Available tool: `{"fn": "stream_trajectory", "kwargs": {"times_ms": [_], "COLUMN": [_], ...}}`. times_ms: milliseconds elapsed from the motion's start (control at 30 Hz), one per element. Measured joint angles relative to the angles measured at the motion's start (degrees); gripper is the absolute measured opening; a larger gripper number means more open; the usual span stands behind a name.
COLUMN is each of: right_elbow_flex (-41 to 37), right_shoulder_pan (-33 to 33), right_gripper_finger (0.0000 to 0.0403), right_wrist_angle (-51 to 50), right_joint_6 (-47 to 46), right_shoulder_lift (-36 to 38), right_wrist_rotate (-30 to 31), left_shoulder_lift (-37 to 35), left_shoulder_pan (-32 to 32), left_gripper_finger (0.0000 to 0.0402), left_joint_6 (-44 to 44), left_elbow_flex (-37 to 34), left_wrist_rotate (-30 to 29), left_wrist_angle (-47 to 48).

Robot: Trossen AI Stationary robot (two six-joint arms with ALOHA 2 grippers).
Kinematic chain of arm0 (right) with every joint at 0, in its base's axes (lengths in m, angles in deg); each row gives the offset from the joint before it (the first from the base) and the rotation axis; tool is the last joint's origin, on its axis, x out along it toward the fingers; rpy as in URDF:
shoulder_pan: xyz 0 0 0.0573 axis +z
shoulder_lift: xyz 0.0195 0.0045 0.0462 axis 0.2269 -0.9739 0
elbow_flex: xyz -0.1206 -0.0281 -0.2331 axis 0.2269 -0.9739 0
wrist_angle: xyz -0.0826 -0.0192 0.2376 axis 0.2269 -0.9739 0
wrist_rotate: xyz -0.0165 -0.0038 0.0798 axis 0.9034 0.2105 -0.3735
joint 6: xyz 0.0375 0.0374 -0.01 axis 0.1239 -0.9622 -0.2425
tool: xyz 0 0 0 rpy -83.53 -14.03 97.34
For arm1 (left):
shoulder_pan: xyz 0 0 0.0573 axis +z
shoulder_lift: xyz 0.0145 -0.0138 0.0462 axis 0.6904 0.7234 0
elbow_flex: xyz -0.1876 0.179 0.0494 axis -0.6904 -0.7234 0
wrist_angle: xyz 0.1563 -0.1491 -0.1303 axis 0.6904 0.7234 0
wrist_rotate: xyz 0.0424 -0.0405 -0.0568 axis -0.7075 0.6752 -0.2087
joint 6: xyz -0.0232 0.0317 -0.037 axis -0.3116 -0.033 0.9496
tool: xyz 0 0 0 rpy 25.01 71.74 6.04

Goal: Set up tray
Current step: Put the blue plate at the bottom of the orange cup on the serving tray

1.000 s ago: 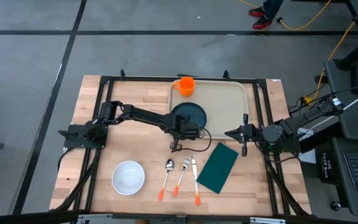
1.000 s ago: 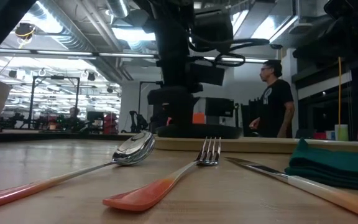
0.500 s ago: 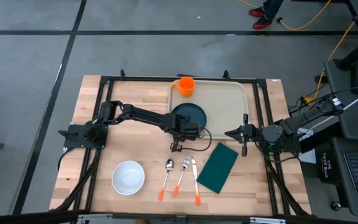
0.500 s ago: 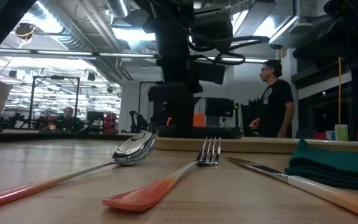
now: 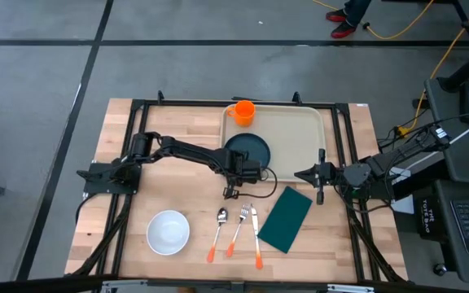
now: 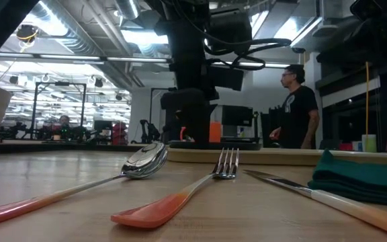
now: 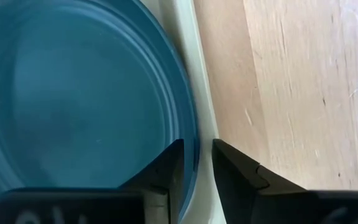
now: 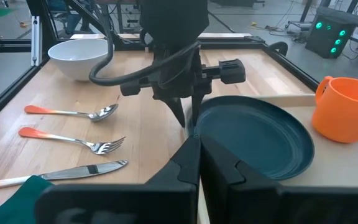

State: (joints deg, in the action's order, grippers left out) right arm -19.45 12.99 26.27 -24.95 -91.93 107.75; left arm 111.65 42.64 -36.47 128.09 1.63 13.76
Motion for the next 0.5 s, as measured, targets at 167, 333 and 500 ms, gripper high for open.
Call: {"fn": "stream_trajectory", "kwargs": {"times_ms": [167,333,500], "right_elbow_flex": [0.00,0.00,0.00], "right_shoulder_pan": [0.00,0.00,0.01], "right_gripper_finger": [0.0012,0.0012,0.0012], "right_wrist_angle": [-0.02,-0.02,-0.04], "right_joint_6": [0.00,0.00,-0.02], "right_shoulder_lift": [0.00,0.00,0.00], "right_wrist_rotate": [0.00,-0.01,-0.02], "left_shoulder_lift": [0.00,0.00,0.00], "left_shoulder_pan": [-0.04,-0.05,0.05], "left_gripper_finger": [0.0079,0.0082,0.0082], "left_joint_6": [-1.30,-1.46,-2.32], "left_elbow_flex": [0.00,0.00,0.00], "left_wrist_rotate": [-0.50,-0.93,-1.89], "left_wrist_angle": [0.02,0.04,0.13]}}
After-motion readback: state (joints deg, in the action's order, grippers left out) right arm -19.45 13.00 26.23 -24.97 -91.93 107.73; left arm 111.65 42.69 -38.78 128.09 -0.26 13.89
